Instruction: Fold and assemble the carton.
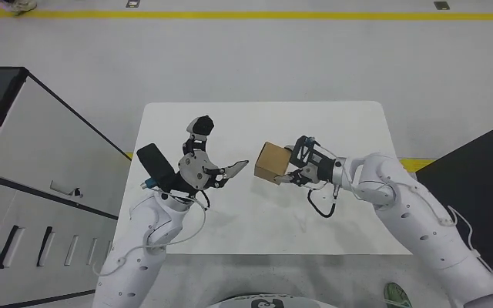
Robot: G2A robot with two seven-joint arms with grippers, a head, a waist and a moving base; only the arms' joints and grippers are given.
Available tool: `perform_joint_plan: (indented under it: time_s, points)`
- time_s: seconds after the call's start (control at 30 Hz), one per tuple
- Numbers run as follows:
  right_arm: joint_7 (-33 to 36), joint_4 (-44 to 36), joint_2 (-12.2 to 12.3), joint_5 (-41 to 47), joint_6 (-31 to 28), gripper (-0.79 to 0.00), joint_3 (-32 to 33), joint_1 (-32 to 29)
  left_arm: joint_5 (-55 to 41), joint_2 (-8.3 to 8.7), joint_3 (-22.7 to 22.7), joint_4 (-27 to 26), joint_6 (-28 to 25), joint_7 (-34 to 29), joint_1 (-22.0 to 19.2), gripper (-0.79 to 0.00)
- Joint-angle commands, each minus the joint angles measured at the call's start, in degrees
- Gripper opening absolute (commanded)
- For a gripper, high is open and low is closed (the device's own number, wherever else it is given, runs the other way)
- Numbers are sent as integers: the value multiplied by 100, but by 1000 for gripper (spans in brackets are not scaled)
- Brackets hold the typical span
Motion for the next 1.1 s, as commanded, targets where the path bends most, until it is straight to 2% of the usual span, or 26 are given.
perform_joint_plan:
  time_s: [0.0,0.1,0.17,0.33,0.47,1.07]
  points:
    - [0,0,0,0,0,-785,0,0,1,0,-1,0,0,0,0,0]
    - [-64,7,-11,-19,50,-785,-36,-35,1,0,-1,0,0,0,0,0]
    - [-158,55,-45,-350,304,-785,-143,-36,1,0,-1,0,0,0,0,0]
    - [-669,388,-184,-659,578,-785,-512,78,1,0,-1,0,0,0,0,0]
    - [-771,715,-304,-799,632,-785,-835,248,1,0,-1,0,0,0,0,0]
    - [-1057,2065,-817,-756,872,-785,-1726,868,1,0,-1,0,0,0,0,0]
